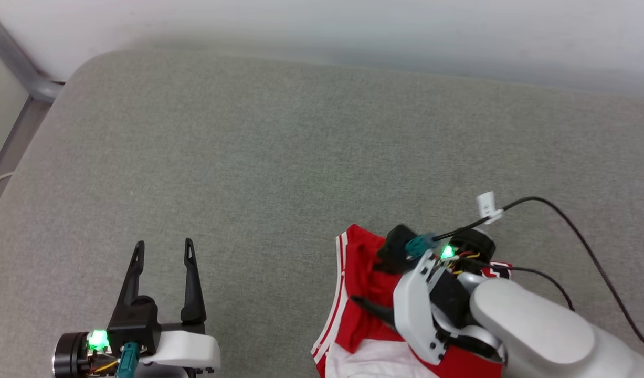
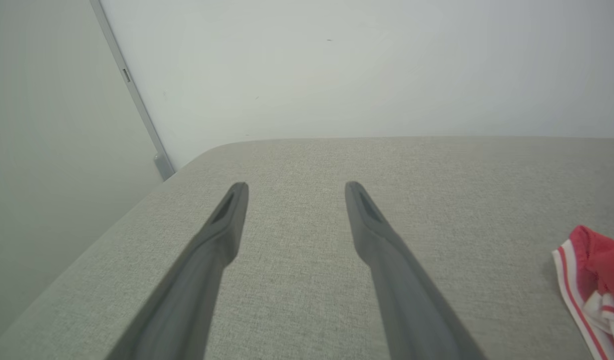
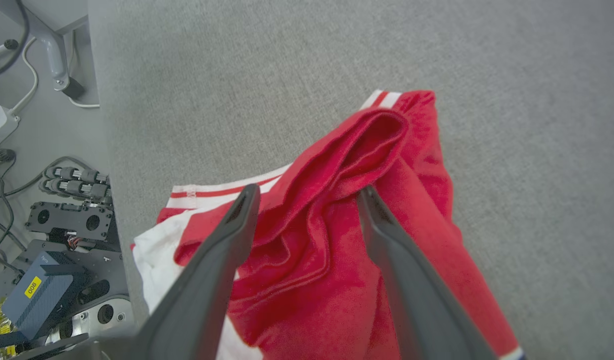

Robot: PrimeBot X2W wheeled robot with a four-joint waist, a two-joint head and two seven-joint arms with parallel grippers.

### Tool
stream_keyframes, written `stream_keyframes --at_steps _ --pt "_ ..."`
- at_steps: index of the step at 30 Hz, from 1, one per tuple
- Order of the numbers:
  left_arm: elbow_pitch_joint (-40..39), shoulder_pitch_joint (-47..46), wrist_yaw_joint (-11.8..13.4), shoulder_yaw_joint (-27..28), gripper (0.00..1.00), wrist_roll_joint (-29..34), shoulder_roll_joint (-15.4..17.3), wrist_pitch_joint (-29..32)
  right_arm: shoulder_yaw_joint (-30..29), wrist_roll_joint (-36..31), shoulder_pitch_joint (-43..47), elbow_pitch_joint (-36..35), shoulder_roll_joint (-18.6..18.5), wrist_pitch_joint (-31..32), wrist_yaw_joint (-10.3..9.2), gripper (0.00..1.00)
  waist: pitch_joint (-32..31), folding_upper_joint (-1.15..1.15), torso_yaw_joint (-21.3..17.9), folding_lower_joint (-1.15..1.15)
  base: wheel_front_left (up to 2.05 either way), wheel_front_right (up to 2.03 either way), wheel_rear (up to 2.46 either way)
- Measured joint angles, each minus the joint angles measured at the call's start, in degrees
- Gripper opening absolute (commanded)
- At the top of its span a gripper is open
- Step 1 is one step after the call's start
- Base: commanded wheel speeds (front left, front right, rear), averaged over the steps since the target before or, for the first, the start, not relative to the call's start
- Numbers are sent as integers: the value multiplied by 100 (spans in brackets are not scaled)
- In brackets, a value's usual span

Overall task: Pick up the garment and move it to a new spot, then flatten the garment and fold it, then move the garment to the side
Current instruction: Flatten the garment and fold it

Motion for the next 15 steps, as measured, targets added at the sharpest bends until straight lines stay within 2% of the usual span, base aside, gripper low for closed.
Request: stream_keyframes --at_steps 5,7,11,15 --pt "-5 135 -4 5 100 15 31 0 -608 -59 191 -491 -298 -571 0 100 -192 0 -153 0 0 0 0" --pt "-5 201 -2 29 100 14 54 0 -1144 -252 422 -679 -460 -833 0 100 -298 0 -266 0 0 0 0" --pt "1 282 -4 36 100 14 69 0 -2098 -651 833 -766 -470 -1285 0 100 -422 0 -420 0 0 0 0" --pt "2 357 -7 10 100 25 85 0 -3118 -1377 1303 -772 -322 -1842 0 100 -544 0 -542 0 0 0 0"
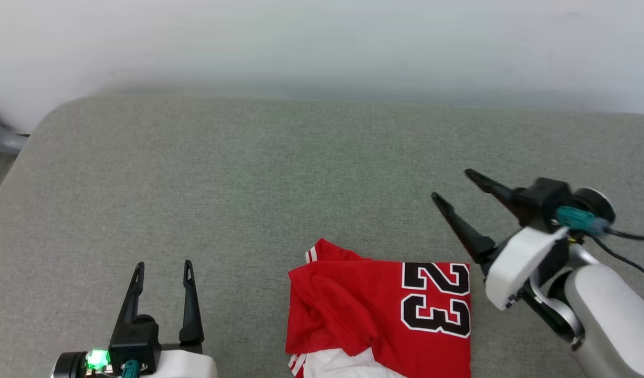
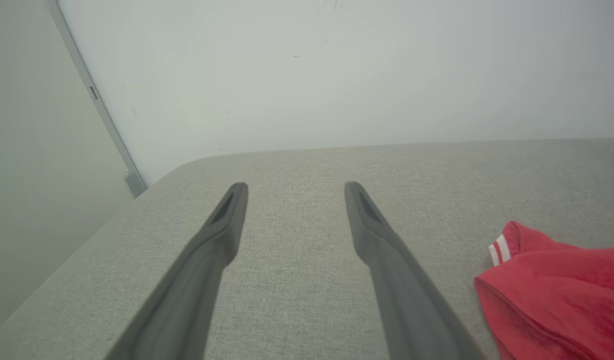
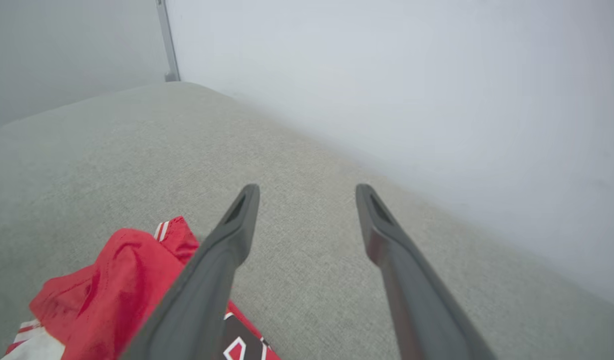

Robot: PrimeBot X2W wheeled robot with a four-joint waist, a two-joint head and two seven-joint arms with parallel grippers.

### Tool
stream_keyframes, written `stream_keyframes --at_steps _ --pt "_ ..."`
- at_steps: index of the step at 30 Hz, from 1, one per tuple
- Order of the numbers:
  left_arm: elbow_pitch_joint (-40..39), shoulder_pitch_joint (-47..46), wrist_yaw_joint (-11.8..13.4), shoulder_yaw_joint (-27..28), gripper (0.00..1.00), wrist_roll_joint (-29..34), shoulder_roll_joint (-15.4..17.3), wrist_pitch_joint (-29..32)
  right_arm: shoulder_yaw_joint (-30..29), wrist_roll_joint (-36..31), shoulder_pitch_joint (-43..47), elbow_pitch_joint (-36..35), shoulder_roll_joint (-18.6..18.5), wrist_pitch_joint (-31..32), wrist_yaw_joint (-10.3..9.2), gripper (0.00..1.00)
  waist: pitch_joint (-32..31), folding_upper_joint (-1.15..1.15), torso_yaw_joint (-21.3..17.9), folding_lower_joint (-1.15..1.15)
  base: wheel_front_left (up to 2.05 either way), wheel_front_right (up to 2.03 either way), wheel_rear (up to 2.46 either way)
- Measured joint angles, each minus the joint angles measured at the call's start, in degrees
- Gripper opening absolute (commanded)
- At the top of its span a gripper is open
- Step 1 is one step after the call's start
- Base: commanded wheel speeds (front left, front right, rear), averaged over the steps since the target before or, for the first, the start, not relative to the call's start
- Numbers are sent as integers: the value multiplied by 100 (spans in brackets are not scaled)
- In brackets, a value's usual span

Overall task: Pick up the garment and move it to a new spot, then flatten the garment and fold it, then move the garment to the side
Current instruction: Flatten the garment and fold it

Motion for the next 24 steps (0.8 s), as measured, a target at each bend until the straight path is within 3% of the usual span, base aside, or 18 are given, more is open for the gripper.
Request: stream_keyframes --at_steps 5,12,17,24 --pt "-1 67 8 -22 100 26 19 0 -1265 -922 678 -127 495 -661 0 100 -129 0 -114 0 0 0 0" --pt "-5 144 27 -45 100 30 35 0 -2605 -1791 1557 -457 1360 -1426 0 100 -259 0 -204 -1 0 0 0" --pt "14 230 31 -111 100 32 37 0 -3094 -2020 2152 -615 1893 -1648 -1 100 -346 0 -210 -1 0 0 0" --pt "46 328 33 -205 100 49 54 0 -3208 -2041 2867 -714 2182 -1722 -1 100 -476 0 -213 -1 0 0 0"
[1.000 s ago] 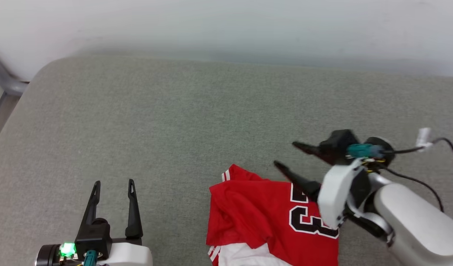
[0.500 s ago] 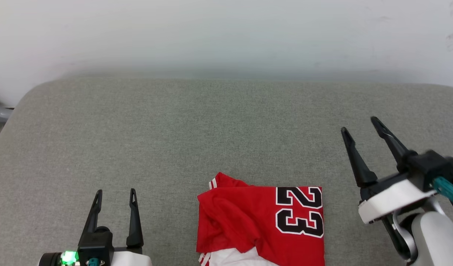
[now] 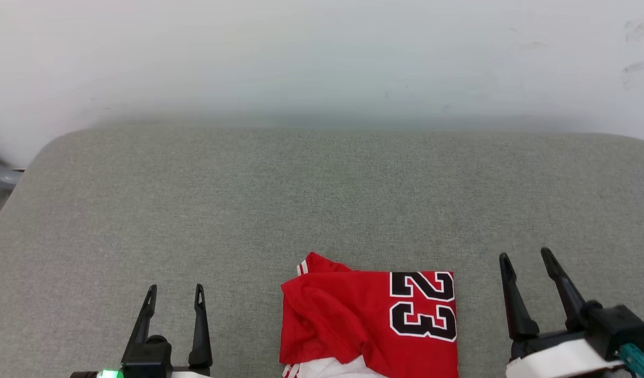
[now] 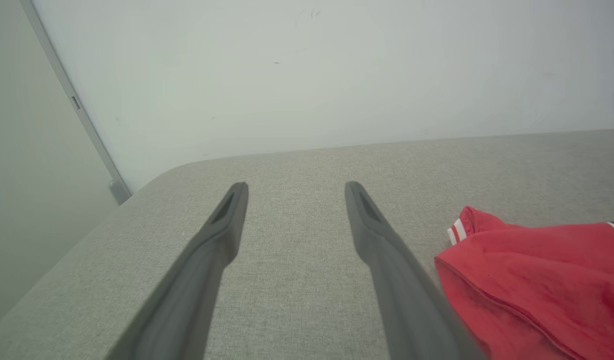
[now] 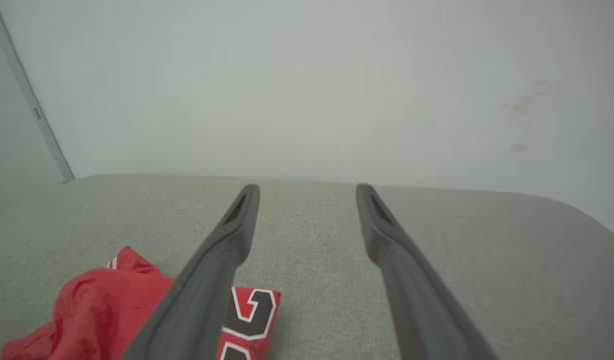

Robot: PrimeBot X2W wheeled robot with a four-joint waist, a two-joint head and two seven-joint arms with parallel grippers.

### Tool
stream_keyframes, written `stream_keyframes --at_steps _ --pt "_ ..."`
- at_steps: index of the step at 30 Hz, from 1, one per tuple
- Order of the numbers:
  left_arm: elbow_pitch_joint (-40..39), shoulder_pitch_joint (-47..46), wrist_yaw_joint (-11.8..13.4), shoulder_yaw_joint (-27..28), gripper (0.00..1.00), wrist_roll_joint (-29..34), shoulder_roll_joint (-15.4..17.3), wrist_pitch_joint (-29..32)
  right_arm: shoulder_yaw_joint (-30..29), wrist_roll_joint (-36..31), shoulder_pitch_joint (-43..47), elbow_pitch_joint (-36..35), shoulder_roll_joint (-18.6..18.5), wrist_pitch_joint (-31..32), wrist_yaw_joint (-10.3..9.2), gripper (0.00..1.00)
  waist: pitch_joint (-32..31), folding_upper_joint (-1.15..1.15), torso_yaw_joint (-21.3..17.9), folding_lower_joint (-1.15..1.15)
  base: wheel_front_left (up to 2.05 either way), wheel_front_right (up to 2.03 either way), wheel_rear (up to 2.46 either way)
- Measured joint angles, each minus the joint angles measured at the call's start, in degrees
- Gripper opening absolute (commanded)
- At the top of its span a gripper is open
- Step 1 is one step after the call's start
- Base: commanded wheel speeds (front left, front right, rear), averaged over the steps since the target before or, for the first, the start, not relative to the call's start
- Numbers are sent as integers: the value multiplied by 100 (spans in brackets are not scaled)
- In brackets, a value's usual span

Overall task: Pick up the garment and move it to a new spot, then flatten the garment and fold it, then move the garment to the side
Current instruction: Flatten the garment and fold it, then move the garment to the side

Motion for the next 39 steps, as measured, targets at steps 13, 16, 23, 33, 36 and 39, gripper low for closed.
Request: stream_keyframes --at_steps 13,16,23,33,36,39 --pt "41 55 76 -59 100 25 74 0 -141 147 474 -187 66 -47 0 100 -89 0 -19 0 0 0 0" --pt "40 60 82 -60 100 23 77 0 -136 186 511 -187 68 -47 0 100 -87 0 -13 0 0 0 0" --pt "49 60 100 -89 100 -7 93 0 -100 194 518 -160 68 -35 0 100 -93 0 -7 0 0 0 0" --pt "42 103 149 -107 100 -29 100 0 -174 125 85 -258 70 22 0 100 -114 0 -1 1 0 0 0" --pt "36 105 151 -130 100 -30 100 0 -266 67 -287 -398 52 201 0 100 -109 0 23 1 0 0 0" --pt "32 104 151 -147 100 -36 104 0 -212 96 -745 -498 -219 566 0 100 -89 0 47 1 0 0 0"
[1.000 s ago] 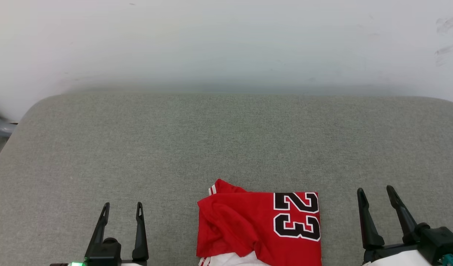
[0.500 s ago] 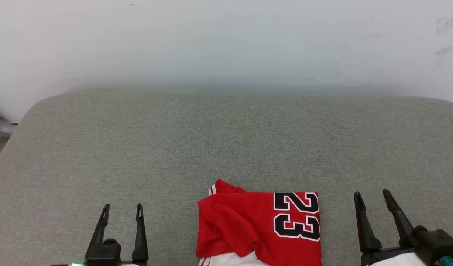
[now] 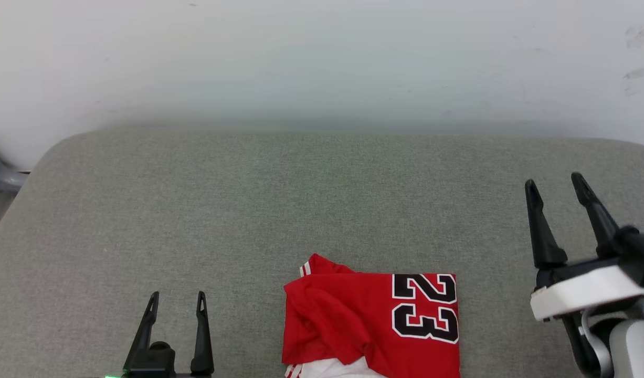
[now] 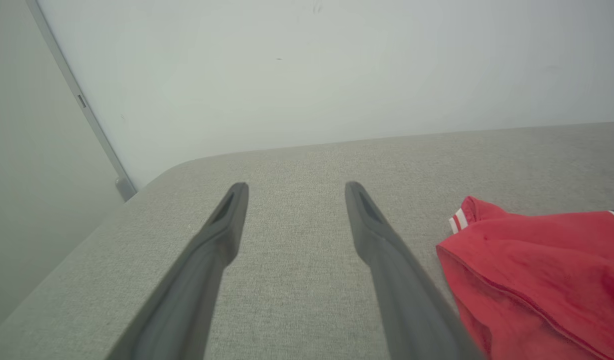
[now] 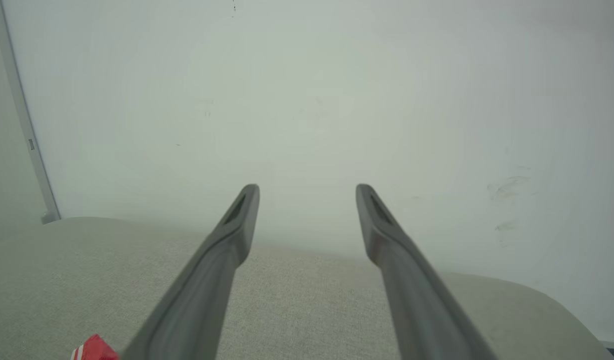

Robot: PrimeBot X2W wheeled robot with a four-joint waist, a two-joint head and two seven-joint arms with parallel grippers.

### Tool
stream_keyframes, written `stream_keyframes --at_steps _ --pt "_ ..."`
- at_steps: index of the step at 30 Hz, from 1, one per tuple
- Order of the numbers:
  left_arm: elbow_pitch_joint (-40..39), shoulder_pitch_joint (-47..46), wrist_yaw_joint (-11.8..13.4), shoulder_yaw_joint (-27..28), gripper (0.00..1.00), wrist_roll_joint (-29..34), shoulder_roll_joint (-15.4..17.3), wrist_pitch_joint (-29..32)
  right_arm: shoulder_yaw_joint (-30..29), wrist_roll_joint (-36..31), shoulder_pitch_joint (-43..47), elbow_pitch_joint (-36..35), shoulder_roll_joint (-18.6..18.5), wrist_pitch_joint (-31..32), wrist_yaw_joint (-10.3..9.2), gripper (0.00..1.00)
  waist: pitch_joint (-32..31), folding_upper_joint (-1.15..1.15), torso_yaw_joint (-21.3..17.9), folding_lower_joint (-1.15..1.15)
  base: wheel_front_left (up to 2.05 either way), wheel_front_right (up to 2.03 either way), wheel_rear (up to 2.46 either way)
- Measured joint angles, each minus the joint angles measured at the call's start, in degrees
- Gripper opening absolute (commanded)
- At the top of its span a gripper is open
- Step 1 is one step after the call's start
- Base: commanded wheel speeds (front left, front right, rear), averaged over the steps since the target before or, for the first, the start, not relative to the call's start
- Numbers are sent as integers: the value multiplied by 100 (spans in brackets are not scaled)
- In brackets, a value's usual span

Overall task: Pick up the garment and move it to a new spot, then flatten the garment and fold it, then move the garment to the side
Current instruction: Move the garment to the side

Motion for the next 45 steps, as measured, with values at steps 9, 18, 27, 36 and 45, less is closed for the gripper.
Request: stream_keyframes --at_steps 9,18,27,36,45 --pt "-76 -88 32 -11 100 -25 11 0 1384 1302 -1166 -119 -1250 2518 0 100 187 0 78 0 0 0 0" --pt "-99 -225 45 -36 100 -24 10 0 2482 2572 -1378 -56 -2140 4537 0 100 404 0 124 0 0 0 0" --pt "-110 -361 46 -89 100 -24 4 0 2766 3237 -1049 189 -2461 5355 0 100 623 0 248 0 0 0 0" --pt "-99 -588 25 -148 100 -25 -11 0 3042 3453 -916 491 -2295 5343 0 100 921 0 407 0 0 0 0" --pt "-51 -802 7 -224 100 -33 -37 0 3513 3409 -949 1027 -2174 5078 -1 100 1203 0 572 0 0 0 0"
